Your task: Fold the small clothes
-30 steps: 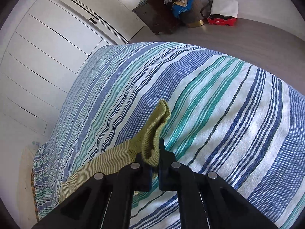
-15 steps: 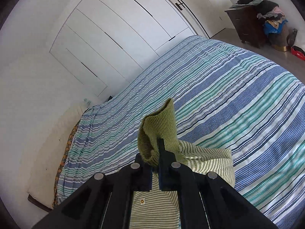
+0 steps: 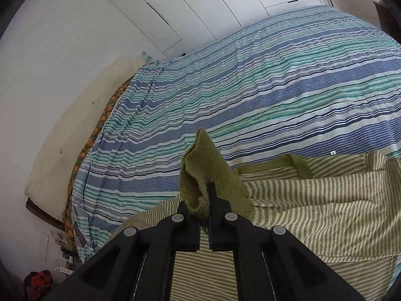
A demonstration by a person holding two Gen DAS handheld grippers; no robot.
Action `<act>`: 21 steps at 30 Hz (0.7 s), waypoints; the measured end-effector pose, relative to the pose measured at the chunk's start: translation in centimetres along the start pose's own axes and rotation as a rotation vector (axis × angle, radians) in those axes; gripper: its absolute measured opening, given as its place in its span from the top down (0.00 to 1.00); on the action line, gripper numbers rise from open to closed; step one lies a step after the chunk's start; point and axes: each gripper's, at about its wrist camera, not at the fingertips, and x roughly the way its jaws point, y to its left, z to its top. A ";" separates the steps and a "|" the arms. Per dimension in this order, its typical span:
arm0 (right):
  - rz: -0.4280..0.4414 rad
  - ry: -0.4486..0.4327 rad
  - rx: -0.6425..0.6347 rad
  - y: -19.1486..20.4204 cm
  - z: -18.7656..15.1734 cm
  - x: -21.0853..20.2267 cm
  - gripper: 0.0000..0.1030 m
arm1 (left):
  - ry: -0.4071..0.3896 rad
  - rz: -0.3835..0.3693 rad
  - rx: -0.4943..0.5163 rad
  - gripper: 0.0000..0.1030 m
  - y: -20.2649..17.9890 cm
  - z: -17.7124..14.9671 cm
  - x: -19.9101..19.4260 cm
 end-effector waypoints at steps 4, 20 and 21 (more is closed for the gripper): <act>-0.007 0.053 -0.008 2.2 -2.1 5.1 0.96 | 0.008 0.011 0.025 0.10 -0.4 -0.1 0.1; 0.185 0.197 -0.007 0.3 -5.0 5.5 0.26 | 0.025 0.015 0.029 0.10 -0.6 -0.1 0.7; 0.159 0.166 0.024 -1.6 -4.2 4.1 0.26 | 0.026 0.015 0.029 0.10 -0.6 -0.1 0.7</act>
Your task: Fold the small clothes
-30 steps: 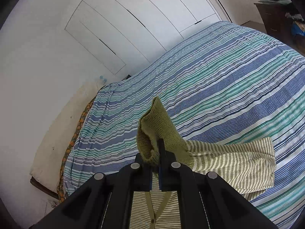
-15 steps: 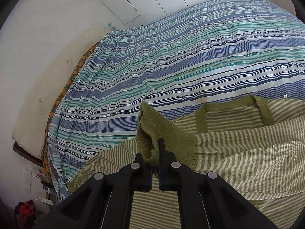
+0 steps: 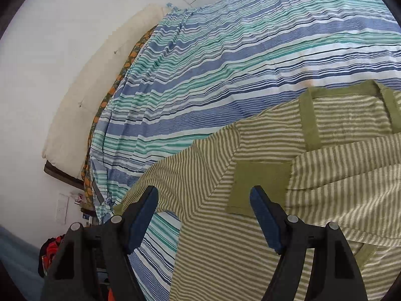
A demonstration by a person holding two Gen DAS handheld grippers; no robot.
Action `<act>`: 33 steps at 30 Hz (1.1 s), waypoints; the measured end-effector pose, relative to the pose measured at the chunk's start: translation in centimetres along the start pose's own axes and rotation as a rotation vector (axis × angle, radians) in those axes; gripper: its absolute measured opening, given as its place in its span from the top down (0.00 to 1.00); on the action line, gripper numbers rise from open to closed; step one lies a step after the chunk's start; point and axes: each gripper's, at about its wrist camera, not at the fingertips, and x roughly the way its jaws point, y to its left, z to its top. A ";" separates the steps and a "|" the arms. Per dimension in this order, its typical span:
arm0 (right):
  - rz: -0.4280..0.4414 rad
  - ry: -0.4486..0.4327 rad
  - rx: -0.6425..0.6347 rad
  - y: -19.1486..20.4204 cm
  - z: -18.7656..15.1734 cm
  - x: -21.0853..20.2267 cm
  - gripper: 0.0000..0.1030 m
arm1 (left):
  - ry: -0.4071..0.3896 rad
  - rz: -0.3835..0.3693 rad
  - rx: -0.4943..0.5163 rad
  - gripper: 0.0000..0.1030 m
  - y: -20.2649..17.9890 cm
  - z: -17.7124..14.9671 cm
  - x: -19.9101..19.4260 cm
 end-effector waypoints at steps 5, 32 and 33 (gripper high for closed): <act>-0.174 -0.062 0.236 -11.3 -1.6 -7.0 0.26 | 0.003 0.013 0.013 0.10 -0.2 0.1 0.1; -0.457 -0.237 0.142 -14.9 -12.3 -21.2 0.21 | 0.011 0.001 0.022 0.10 0.0 -0.2 -0.1; -0.490 -0.245 0.134 -15.1 -13.5 -22.1 0.18 | 0.011 0.000 0.023 0.10 0.0 -0.2 -0.1</act>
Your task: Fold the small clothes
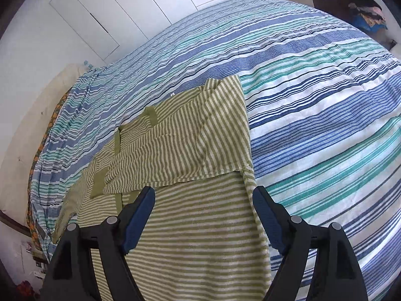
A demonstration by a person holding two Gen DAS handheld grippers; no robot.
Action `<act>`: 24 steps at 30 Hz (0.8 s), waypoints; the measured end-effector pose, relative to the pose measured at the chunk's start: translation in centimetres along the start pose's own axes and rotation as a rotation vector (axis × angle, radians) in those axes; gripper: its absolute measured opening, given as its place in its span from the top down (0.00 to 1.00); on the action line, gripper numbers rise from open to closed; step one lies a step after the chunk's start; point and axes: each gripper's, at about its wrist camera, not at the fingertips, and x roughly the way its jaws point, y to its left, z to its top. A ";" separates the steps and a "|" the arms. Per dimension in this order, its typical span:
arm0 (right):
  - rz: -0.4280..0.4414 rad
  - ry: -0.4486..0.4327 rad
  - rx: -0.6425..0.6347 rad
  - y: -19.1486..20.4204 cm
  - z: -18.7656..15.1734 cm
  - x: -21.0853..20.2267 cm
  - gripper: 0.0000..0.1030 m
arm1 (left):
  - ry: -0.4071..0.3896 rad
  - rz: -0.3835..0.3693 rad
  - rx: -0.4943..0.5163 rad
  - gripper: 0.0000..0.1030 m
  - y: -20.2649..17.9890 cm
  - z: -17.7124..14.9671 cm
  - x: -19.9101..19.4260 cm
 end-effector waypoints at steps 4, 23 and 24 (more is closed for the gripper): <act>-0.135 -0.015 -0.003 -4.3 -4.0 -3.6 0.15 | 0.000 -0.001 0.001 0.10 0.1 -0.3 -0.1; -0.371 -0.296 -0.412 0.7 -12.8 -17.9 0.14 | -0.025 0.024 0.088 0.10 -2.6 -0.8 -0.4; -0.386 -0.307 -0.457 1.3 -13.3 -18.4 0.14 | -0.024 0.025 0.086 0.10 -2.6 -0.8 -0.4</act>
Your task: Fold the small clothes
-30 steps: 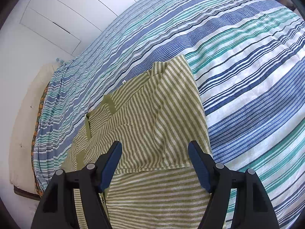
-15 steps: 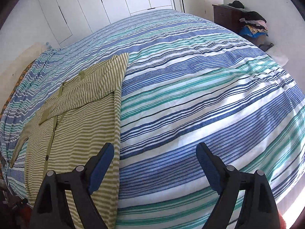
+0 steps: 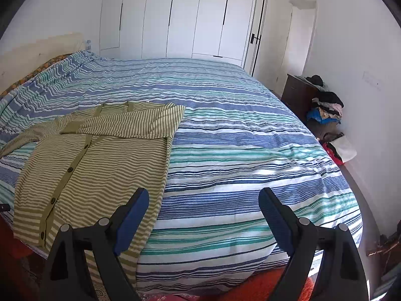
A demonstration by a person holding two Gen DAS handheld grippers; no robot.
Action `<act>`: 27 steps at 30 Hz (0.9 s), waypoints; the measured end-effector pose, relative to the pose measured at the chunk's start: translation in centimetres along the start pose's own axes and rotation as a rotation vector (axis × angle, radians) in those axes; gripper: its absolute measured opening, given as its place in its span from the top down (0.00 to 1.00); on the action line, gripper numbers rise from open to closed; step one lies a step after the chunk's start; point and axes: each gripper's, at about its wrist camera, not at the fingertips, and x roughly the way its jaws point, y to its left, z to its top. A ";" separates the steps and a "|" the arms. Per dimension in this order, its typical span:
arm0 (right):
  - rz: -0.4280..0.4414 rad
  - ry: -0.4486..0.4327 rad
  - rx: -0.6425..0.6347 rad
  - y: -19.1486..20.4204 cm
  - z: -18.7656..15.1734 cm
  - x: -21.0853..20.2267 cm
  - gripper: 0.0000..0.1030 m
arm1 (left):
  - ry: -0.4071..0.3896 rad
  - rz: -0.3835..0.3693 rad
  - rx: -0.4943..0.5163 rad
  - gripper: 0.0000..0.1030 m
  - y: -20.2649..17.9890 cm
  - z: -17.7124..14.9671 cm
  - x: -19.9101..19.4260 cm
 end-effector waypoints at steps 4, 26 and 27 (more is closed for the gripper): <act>-0.028 -0.045 -0.104 0.6 -1.2 -2.4 0.08 | 0.003 0.004 0.000 0.10 -0.2 0.0 0.2; 0.011 -0.033 -0.244 4.1 -2.0 -2.1 0.06 | 0.031 0.011 0.012 0.10 -0.8 0.2 1.0; 0.029 -0.034 -0.226 4.3 -1.7 -2.4 0.06 | 0.035 0.010 0.009 0.10 -0.8 0.2 1.1</act>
